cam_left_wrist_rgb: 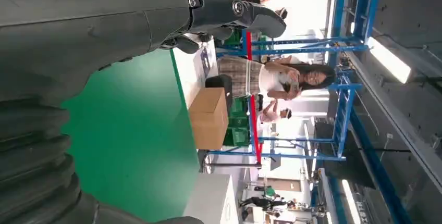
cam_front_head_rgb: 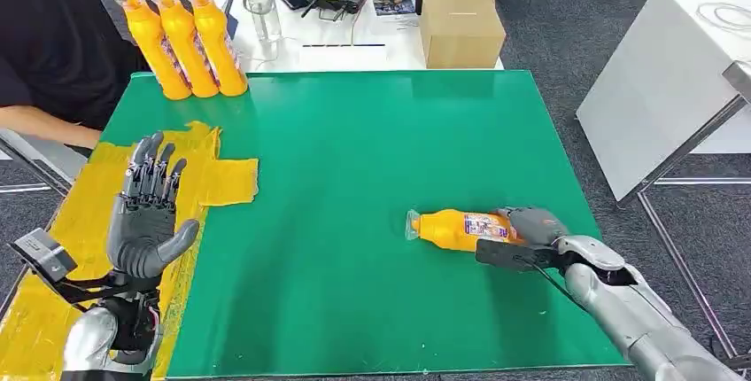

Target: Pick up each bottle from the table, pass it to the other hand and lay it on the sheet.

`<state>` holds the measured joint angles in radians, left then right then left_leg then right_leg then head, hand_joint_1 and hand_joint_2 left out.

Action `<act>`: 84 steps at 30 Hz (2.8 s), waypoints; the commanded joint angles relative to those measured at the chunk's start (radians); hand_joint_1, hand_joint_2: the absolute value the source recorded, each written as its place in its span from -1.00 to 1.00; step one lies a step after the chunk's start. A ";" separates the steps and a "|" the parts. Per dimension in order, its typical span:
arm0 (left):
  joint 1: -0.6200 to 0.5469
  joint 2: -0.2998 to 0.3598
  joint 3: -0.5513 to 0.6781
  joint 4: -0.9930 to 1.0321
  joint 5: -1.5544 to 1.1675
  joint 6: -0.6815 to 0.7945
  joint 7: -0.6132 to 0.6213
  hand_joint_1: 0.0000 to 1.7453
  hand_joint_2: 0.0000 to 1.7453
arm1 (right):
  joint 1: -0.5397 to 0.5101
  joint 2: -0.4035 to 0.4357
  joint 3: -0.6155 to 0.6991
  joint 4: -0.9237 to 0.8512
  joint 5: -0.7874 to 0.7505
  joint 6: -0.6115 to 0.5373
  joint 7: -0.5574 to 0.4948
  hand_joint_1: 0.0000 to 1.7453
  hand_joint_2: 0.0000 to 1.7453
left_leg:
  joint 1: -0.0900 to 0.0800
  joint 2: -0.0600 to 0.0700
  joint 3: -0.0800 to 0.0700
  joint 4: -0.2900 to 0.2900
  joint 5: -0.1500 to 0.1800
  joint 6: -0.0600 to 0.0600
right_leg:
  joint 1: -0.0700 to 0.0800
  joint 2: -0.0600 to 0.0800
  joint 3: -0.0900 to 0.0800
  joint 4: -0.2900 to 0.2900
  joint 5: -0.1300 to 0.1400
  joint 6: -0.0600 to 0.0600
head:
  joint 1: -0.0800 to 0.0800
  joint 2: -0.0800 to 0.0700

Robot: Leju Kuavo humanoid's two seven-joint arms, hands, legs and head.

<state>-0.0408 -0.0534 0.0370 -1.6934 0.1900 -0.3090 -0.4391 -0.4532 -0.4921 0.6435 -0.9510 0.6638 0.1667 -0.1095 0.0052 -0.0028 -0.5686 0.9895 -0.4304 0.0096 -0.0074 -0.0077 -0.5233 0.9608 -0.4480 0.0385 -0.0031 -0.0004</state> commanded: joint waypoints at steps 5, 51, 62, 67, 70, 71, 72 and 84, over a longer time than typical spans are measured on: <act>-0.018 0.009 0.000 0.052 0.024 0.006 0.026 -1.00 1.00 | 0.093 0.092 -0.088 0.010 -0.055 -0.053 -0.010 1.00 1.00 | 0.002 -0.002 0.002 -0.002 0.000 -0.001 | 0.002 -0.002 0.003 -0.003 0.000 -0.001 | 0.000 0.000; -0.077 -0.054 -0.238 0.108 0.138 0.075 0.174 -1.00 1.00 | -0.107 0.753 -0.010 0.036 -0.391 -0.187 -0.073 1.00 1.00 | 0.004 0.003 -0.011 -0.001 0.002 -0.002 | 0.003 0.003 -0.007 0.003 0.000 -0.001 | 0.000 0.000; -0.079 -0.055 -0.239 0.108 0.138 0.075 0.174 -1.00 1.00 | -0.104 0.750 -0.010 0.040 -0.391 -0.186 -0.073 1.00 1.00 | 0.005 0.003 -0.009 -0.001 0.001 -0.002 | 0.004 0.003 -0.005 0.003 -0.001 -0.001 | 0.000 0.000; -0.088 -0.056 -0.245 0.112 0.138 0.081 0.171 -1.00 1.00 | -0.104 0.767 0.013 0.077 -0.371 -0.185 -0.074 1.00 1.00 | 0.004 0.004 -0.012 -0.001 0.002 -0.002 | 0.003 0.003 -0.008 0.003 0.000 -0.001 | 0.000 0.000; -0.082 -0.053 -0.243 0.110 0.129 0.091 0.170 -1.00 1.00 | -0.094 0.790 0.062 0.089 -0.342 -0.174 -0.076 1.00 1.00 | 0.004 0.005 -0.010 -0.001 0.001 -0.002 | 0.004 0.004 -0.007 0.003 0.000 -0.001 | 0.000 0.000; -0.079 -0.051 -0.242 0.112 0.124 0.095 0.171 -1.00 1.00 | -0.093 0.796 0.084 0.092 -0.328 -0.170 -0.076 1.00 1.00 | 0.004 0.004 -0.011 -0.001 0.001 -0.002 | 0.004 0.004 -0.007 0.003 0.000 -0.001 | 0.000 0.000; -0.074 -0.044 -0.245 0.113 0.096 0.107 0.171 -1.00 1.00 | -0.088 0.804 0.108 0.088 -0.317 -0.166 -0.077 1.00 1.00 | 0.004 0.004 -0.010 -0.001 0.001 -0.002 | 0.004 0.004 -0.006 0.003 0.000 -0.002 | 0.000 0.000; -0.022 -0.040 -0.198 0.113 0.006 0.145 0.154 -1.00 1.00 | -0.042 0.798 0.347 -0.042 -0.286 -0.134 -0.064 1.00 1.00 | 0.004 0.005 -0.011 -0.001 0.000 -0.002 | 0.004 0.005 -0.007 0.003 -0.001 -0.001 | 0.000 0.000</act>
<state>-0.0442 -0.1053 -0.1560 -1.6270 0.2056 -0.1621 -0.2907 -0.4990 0.3223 0.7957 -0.9670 0.3704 0.0038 -0.1743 0.0091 0.0021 -0.5834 0.9891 -0.4285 0.0076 -0.0041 -0.0034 -0.5348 0.9649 -0.4477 0.0378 -0.0030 -0.0004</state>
